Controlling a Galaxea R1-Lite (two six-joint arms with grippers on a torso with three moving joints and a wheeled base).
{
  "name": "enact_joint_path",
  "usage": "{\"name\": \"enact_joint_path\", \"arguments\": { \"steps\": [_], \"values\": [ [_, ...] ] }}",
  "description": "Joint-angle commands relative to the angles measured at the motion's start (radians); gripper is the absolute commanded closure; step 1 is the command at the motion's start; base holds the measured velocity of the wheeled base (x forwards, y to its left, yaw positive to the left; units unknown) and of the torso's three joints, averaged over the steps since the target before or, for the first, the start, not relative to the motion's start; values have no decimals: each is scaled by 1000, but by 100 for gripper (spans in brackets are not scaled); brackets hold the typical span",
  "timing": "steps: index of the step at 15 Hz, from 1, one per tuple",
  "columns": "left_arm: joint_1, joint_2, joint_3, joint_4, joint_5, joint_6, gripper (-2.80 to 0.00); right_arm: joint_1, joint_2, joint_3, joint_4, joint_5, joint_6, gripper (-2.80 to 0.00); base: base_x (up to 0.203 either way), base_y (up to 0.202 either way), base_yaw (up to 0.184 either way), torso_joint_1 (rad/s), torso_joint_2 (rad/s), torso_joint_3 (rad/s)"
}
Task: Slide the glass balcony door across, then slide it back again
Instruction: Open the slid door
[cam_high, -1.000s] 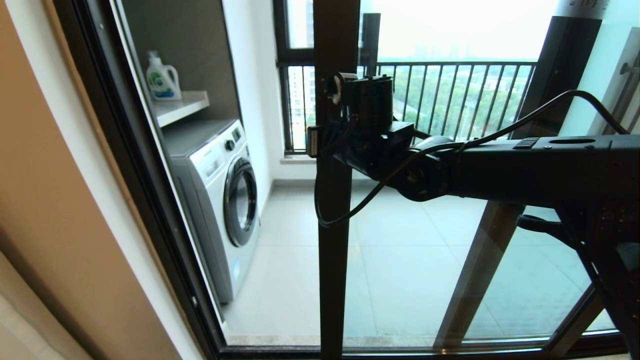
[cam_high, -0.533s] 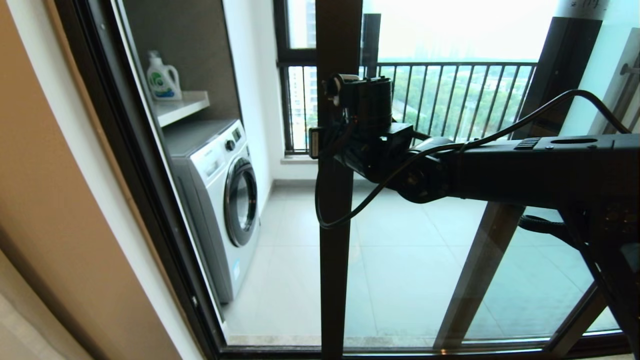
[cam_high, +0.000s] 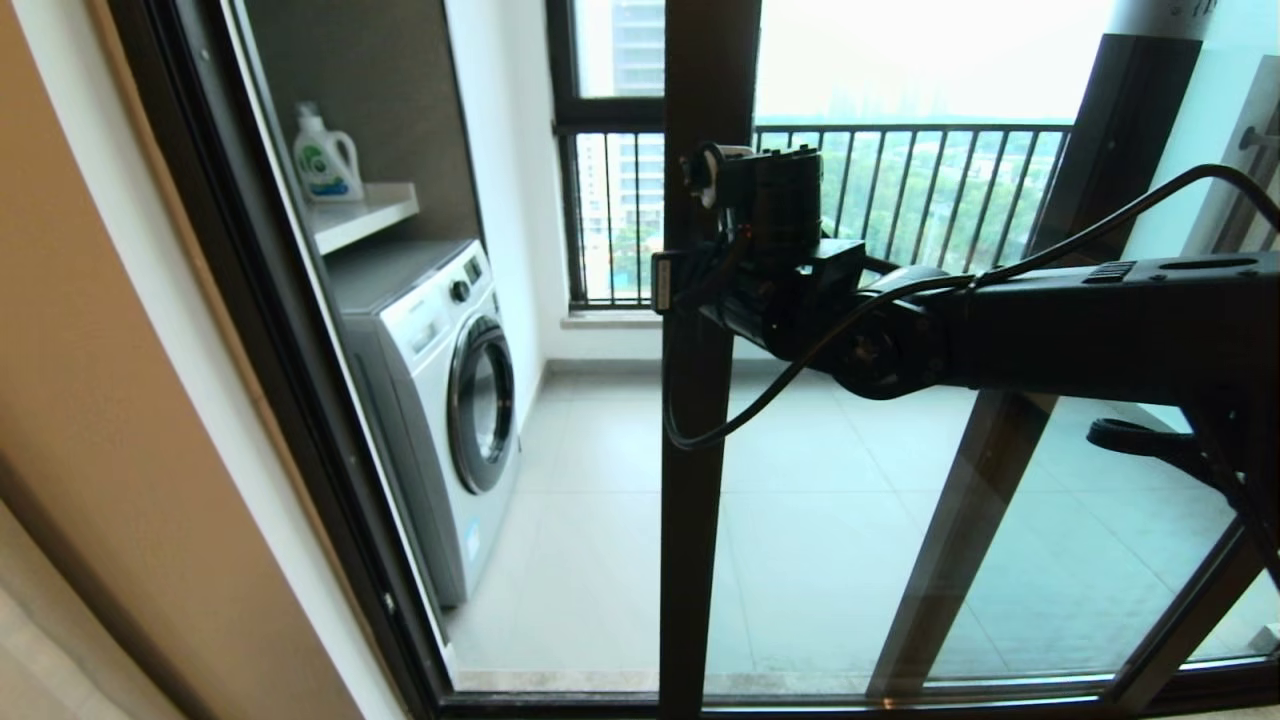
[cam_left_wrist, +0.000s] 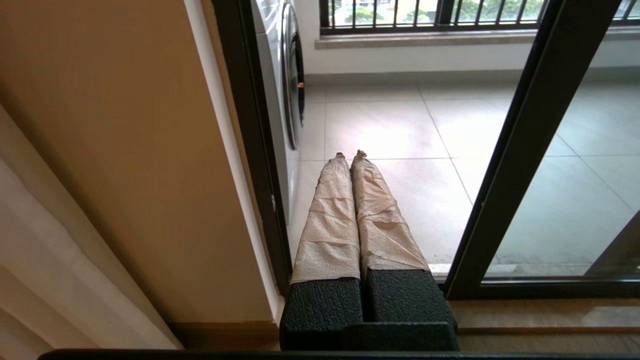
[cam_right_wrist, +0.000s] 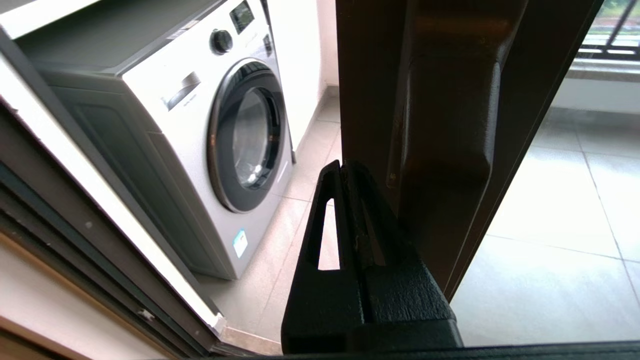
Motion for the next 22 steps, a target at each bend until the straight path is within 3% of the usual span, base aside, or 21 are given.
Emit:
{"name": "enact_joint_path", "arguments": {
  "steps": [1,9,14,22],
  "values": [
    [0,0,2,0,0,0,0,4,-55,39,-4,1,0,0,0,0,0,0,0,0],
    [0,0,2,0,0,0,0,79,-77,15,-22,8,-37,0,0,0,0,0,0,0],
    [0,0,2,0,0,0,0,33,44,-101,-21,10,-33,0,0,0,0,0,0,0],
    [0,0,2,0,0,0,0,-18,77,-105,-30,1,-27,0,0,0,0,0,0,0]
  ]
}}
